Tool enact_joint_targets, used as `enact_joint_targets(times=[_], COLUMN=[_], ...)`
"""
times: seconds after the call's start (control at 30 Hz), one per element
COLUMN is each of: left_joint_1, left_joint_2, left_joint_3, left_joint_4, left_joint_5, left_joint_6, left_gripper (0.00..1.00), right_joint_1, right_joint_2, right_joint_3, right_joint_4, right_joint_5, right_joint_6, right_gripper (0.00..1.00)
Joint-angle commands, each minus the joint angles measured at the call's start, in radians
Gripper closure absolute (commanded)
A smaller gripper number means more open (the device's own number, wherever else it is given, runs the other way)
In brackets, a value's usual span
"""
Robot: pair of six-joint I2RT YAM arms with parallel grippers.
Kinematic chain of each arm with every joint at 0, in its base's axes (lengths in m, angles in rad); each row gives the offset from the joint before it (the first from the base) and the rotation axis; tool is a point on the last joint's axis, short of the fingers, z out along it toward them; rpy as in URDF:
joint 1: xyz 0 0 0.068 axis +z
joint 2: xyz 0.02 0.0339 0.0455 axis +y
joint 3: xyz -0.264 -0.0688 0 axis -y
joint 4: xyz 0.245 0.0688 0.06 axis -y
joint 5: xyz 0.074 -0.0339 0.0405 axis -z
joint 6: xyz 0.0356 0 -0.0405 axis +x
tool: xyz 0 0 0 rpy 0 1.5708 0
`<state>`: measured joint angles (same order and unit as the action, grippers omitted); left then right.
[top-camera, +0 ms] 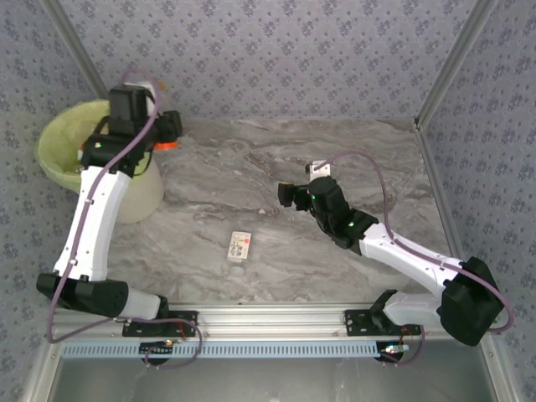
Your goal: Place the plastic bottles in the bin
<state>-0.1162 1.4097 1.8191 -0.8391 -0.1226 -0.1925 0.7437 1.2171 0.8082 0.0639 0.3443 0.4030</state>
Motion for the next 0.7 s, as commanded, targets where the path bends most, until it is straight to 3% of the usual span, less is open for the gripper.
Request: enact_joint_targets(times=[0.0,0.3,0.5,0.6,0.67], left_joint_1=[0.096,0.307,0.328,0.328,0.328], left_joint_2=[0.015,0.095,0.201,0.209,0.195], left_joint_3=[0.073,0.077,0.125,0.126,0.157], left_joint_4=[-0.036,0.06,-0.056,-0.063,-0.062], left_joint_5=[0.045,0.171,0.096,0.064,0.091], left_joint_6=[0.058,0.231,0.253,0.208,0.19], left_gripper=[0.6,0.56,0.46,0.16,0.03], right_joint_1=[-0.004,-0.005,-0.005,-0.004,-0.006], right_joint_2=[-0.02,-0.029,-0.048,-0.053,-0.054], right_joint_3=[0.003,-0.001,-0.02,-0.02,-0.017], right_joint_4=[0.02,0.024,0.027,0.018,0.006], right_joint_5=[-0.008,-0.018,-0.005,-0.004,-0.003], right_joint_6=[-0.003,-0.008,0.004,0.006,0.004], right_gripper=[0.0,0.0,0.0,0.0,0.0])
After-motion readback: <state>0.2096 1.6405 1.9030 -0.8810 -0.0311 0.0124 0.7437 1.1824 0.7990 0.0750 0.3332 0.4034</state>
